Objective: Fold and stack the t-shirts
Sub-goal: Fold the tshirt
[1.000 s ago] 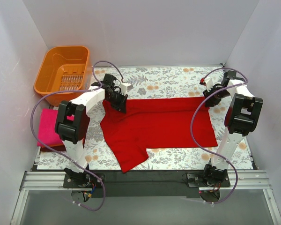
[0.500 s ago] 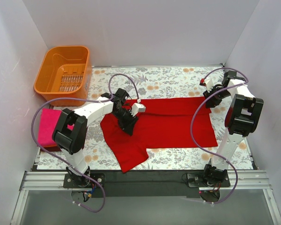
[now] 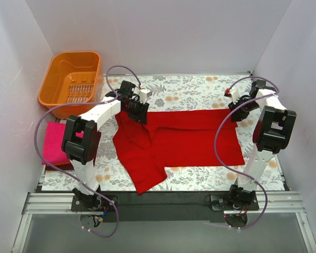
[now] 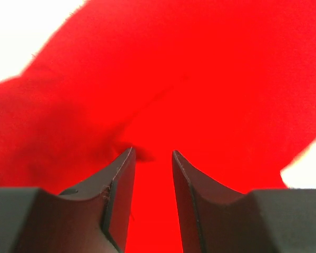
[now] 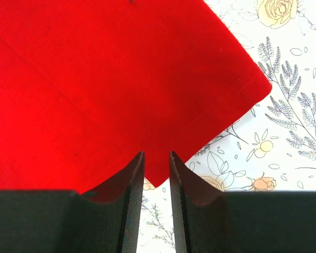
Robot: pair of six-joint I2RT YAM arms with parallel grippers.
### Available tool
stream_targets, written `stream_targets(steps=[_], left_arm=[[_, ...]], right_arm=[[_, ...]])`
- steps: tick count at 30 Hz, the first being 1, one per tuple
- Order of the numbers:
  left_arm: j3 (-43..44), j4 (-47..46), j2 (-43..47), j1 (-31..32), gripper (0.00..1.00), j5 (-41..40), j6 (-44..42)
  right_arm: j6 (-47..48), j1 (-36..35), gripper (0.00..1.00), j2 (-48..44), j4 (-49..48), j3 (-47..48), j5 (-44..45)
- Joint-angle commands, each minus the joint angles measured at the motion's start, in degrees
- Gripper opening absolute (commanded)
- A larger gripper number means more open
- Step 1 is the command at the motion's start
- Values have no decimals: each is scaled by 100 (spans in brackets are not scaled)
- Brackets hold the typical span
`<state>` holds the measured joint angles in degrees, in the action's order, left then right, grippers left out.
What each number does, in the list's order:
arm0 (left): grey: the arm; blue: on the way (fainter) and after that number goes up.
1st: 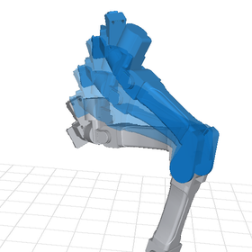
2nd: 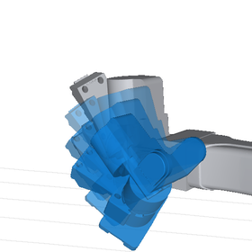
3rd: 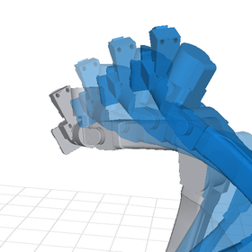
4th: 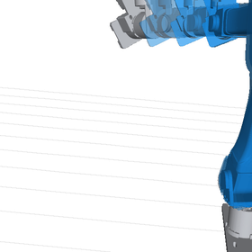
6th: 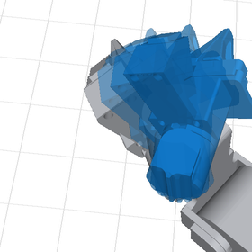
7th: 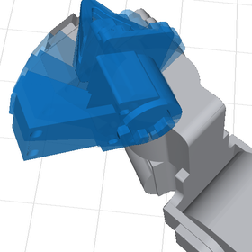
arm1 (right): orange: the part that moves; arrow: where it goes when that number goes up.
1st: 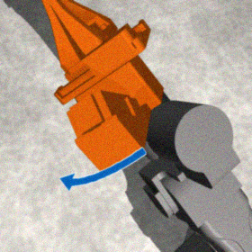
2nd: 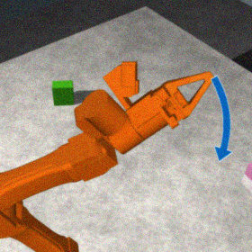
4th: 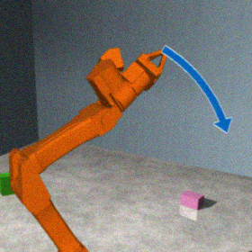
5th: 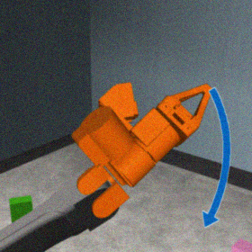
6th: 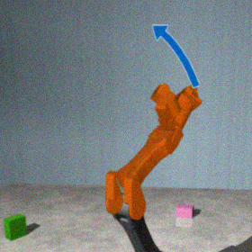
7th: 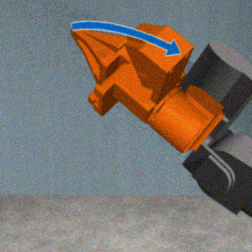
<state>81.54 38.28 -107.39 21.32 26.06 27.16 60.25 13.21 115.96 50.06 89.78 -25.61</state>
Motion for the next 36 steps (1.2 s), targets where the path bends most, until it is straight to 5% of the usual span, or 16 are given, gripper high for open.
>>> stream_targets(steps=[1,9,17,25,36], left_arm=[[388,-340,-431,21,32,-455,651],[618,767,-828,363,27,1573,431],[-58,1296,359,874,28,1622,-756],[-1033,23,1456,-479,40,692,808],[-3283,-1709,3119,-463,51,1400,-840]], right_arm=[[57,-20,31,-144,135,5,-67],[75,-20,31,-179,135,5,-23],[-13,-99,31,-311,127,5,-409],[-698,-960,33,-925,-66,-162,-1296],[-3395,-3324,34,-901,-2000,-769,-1474]])
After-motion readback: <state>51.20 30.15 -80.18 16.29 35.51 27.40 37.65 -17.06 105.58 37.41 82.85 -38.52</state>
